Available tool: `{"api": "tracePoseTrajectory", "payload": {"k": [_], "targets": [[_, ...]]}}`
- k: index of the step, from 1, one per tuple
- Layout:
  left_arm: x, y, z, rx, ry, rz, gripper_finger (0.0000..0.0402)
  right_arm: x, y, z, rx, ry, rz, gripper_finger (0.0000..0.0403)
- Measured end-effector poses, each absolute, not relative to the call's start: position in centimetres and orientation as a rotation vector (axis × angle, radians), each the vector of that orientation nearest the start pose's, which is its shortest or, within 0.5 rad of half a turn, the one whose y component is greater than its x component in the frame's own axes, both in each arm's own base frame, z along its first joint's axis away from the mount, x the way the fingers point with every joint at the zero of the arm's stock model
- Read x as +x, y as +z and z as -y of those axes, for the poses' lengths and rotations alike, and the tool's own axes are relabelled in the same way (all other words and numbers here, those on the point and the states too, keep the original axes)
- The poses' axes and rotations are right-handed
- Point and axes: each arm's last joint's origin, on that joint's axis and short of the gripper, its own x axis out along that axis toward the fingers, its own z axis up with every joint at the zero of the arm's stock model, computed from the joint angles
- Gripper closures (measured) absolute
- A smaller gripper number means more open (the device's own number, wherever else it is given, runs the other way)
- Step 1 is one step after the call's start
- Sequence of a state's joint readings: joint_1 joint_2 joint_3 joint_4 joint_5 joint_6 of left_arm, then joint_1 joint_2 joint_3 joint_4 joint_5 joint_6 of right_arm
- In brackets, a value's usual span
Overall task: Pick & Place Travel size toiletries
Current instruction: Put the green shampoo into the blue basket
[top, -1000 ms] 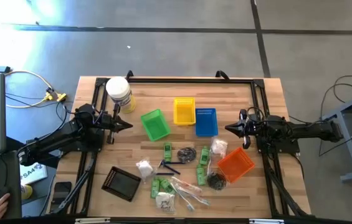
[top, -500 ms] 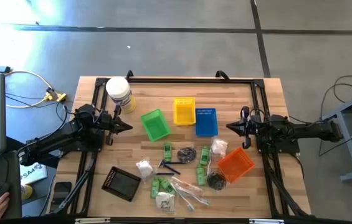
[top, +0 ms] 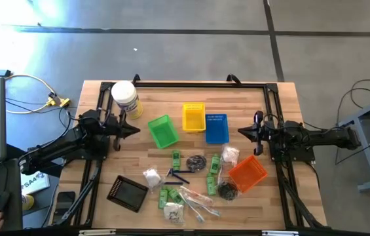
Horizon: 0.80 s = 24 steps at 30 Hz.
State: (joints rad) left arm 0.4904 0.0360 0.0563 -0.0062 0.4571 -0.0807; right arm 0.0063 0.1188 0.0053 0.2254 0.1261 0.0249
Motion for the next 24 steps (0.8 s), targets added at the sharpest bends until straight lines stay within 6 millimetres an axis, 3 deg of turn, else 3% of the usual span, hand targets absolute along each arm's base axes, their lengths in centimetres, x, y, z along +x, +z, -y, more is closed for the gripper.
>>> {"api": "tracePoseTrajectory", "payload": {"k": [6, 24], "targets": [[8.83, 17.89, -3.65, -0.078, 0.160, 0.015, 0.0402, 10.45, 17.66, 0.29, 0.039, -0.116, 0.104, 0.0399], [8.78, 18.26, -3.81, -0.077, 0.215, 0.052, 0.0402, 10.49, 17.54, 0.29, 0.035, -0.117, 0.092, 0.0399]]}}
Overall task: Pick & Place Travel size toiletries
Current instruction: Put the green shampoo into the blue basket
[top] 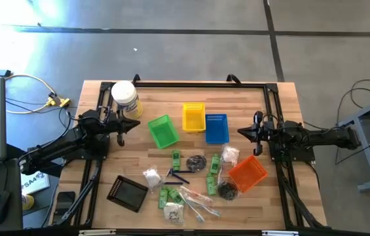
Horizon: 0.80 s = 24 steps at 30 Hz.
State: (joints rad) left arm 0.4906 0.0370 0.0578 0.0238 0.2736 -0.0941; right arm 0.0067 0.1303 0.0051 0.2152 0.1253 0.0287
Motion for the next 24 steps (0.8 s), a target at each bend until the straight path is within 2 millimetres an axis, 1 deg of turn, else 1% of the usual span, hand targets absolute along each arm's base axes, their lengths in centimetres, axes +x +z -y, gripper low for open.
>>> {"api": "tracePoseTrajectory", "payload": {"k": [5, 8, 16, 20, 24], "targets": [[8.7, 19.3, -3.8, -0.076, 0.222, 0.151, 0.0402, 10.6, 17.6, 0.3, 0.032, -0.124, 0.099, 0.0399], [8.7, 19.3, -3.8, -0.075, 0.214, 0.157, 0.0402, 10.6, 17.6, 0.3, 0.038, -0.121, 0.098, 0.0399], [9.2, 18.8, -4.0, -0.103, 0.201, 0.082, 0.0402, 11.0, 17.2, 0.4, 0.036, -0.154, 0.045, 0.0399], [9.7, 19.6, -4.2, -0.097, 0.205, 0.039, 0.0402, 11.2, 16.9, 0.6, 0.033, -0.210, 0.017, 0.0399], [10.6, 20.7, -4.7, -0.085, 0.187, -0.019, 0.0402, 11.3, 16.7, 0.7, 0.028, -0.259, -0.006, 0.0399]]}}
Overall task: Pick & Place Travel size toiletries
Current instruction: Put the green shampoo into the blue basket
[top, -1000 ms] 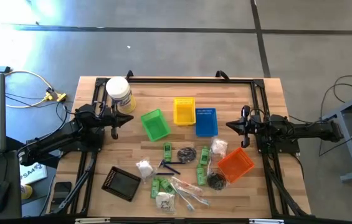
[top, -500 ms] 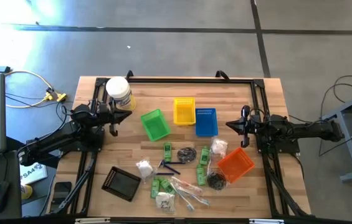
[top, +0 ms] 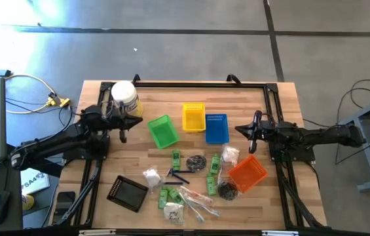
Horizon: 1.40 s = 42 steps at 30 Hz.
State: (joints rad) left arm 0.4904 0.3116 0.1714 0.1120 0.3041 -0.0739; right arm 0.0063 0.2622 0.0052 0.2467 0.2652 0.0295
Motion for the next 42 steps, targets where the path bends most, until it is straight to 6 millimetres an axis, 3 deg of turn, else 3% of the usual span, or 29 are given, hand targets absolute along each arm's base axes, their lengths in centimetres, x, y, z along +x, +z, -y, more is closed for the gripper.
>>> {"api": "tracePoseTrajectory", "payload": {"k": [13, 24, 36, 42], "targets": [[13.8, 22.9, -6.3, -0.049, 0.150, -0.146, 0.0381, 11.5, 16.5, 0.7, 0.040, -0.276, -0.023, 0.0399], [12.5, 24.2, -5.6, -0.003, 0.170, -0.068, 0.0371, 11.7, 16.2, 0.7, 0.053, -0.277, -0.049, 0.0399], [11.0, 23.8, -4.9, 0.001, 0.198, -0.123, 0.0371, 12.2, 16.8, 0.6, 0.064, -0.227, -0.027, 0.0399], [11.3, 21.3, -5.2, -0.003, 0.229, -0.110, 0.0371, 14.2, 20.4, 0.5, 0.011, -0.189, -0.125, 0.0399]]}}
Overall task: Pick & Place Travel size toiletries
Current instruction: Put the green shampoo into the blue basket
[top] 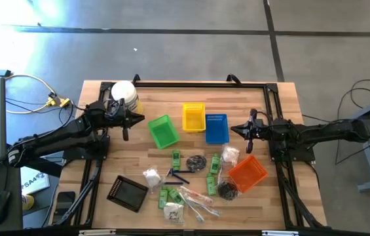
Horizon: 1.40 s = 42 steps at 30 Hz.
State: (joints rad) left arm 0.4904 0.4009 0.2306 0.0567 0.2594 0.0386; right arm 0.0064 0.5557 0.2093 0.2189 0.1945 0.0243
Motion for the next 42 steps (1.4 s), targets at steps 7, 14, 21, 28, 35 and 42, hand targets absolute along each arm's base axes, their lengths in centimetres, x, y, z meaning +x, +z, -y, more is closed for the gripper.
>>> {"api": "tracePoseTrajectory", "payload": {"k": [7, 14, 21, 28, 35, 42], "targets": [[11.3, 20.1, -5.2, -0.015, 0.230, -0.097, 0.0371, 18.0, 23.8, 0.0, -0.046, -0.077, -0.407, 0.0399], [11.3, 19.6, -5.2, -0.027, 0.229, -0.125, 0.0371, 21.9, 24.9, -2.4, -0.240, 0.046, -0.646, 0.0357], [11.3, 19.6, -5.2, -0.026, 0.229, -0.125, 0.0371, 25.8, 25.1, -4.6, -0.306, 0.142, -0.797, 0.0249], [11.3, 19.6, -5.2, -0.026, 0.228, -0.125, 0.0371, 28.3, 23.0, -6.3, -0.427, 0.264, -0.965, 0.0185], [11.3, 19.6, -5.2, -0.026, 0.228, -0.125, 0.0371, 29.2, 19.9, -6.9, -0.586, 0.406, -1.098, 0.0191], [11.3, 19.5, -5.2, -0.029, 0.228, -0.133, 0.0371, 30.2, 17.6, -7.3, -0.690, 0.474, -1.130, 0.0196]]}}
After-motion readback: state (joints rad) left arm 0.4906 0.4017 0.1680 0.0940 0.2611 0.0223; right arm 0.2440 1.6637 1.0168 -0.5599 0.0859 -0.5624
